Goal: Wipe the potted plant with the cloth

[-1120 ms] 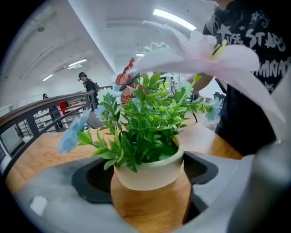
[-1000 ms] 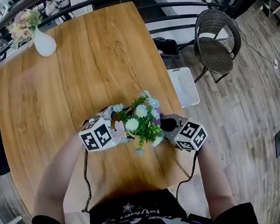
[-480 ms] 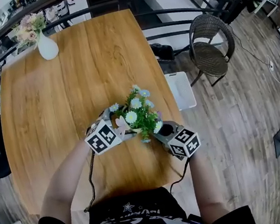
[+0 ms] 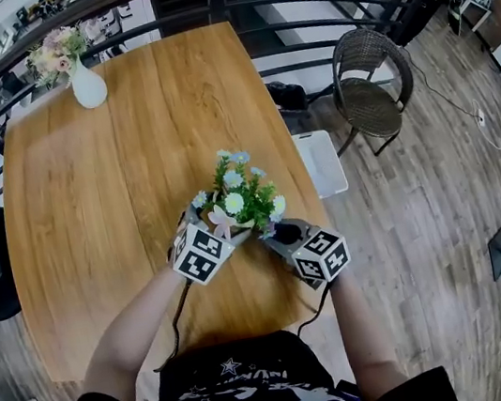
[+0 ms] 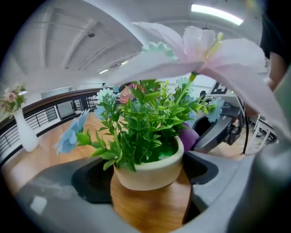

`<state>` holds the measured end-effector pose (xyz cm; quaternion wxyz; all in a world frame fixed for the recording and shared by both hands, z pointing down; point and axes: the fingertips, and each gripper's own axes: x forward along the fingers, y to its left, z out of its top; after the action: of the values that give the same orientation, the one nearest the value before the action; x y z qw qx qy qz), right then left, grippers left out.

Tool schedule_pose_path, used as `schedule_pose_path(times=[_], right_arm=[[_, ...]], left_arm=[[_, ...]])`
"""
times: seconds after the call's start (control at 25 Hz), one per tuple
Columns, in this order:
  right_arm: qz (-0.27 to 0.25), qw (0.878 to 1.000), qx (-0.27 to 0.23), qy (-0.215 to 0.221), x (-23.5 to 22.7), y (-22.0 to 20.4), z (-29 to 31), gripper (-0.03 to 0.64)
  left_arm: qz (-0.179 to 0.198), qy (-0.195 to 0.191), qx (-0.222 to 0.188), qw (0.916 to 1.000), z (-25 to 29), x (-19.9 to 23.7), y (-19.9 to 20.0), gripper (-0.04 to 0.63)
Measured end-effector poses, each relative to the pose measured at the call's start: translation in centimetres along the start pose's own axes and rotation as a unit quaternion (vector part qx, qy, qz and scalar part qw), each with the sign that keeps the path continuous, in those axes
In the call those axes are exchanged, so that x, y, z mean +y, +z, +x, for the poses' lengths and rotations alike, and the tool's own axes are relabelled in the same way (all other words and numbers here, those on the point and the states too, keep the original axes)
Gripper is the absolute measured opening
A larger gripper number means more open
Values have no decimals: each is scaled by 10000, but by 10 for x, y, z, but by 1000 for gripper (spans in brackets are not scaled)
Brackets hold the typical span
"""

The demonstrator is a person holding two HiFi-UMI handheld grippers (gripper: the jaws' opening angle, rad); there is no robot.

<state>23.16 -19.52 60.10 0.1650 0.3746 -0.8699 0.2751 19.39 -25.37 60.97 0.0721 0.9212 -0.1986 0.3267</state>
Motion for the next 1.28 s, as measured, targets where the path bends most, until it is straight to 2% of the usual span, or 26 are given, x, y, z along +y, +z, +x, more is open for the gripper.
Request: schedule_pose_path(times=[0.24,0.48,0.56,0.64,0.72,0.8,1.08,1.28], right_arm=[[-63,9999,67,68,15,1,2,81],[-140,9997,139,-163,11,-3,2,81],[-207,9993,196,-237,10,-4,2,81],[-252,9989,242,-314,7,-5,2,81],[-236,9985,266,-406,3,-4,0,81],[-216,9983,279,-471,0,-4,-2,81],[-146,9967,284,-746,-10,-2,-6,81],[12,9951,196,-970,-20,-2,-9,81]], left_arm=[[-358,430,-20,9984,0,0,1,500],[-616,742,21,9953,2,-2,-3,500],[-613,809,53,9948,1,-3,-4,500],[-379,839,172,9956,1,-4,-9,499],[-73,811,281,9963,0,-7,-14,499],[44,733,286,9969,-3,-12,-17,499],[-169,480,250,9984,-20,-32,-24,500],[-99,264,226,9993,-30,-52,-33,499]])
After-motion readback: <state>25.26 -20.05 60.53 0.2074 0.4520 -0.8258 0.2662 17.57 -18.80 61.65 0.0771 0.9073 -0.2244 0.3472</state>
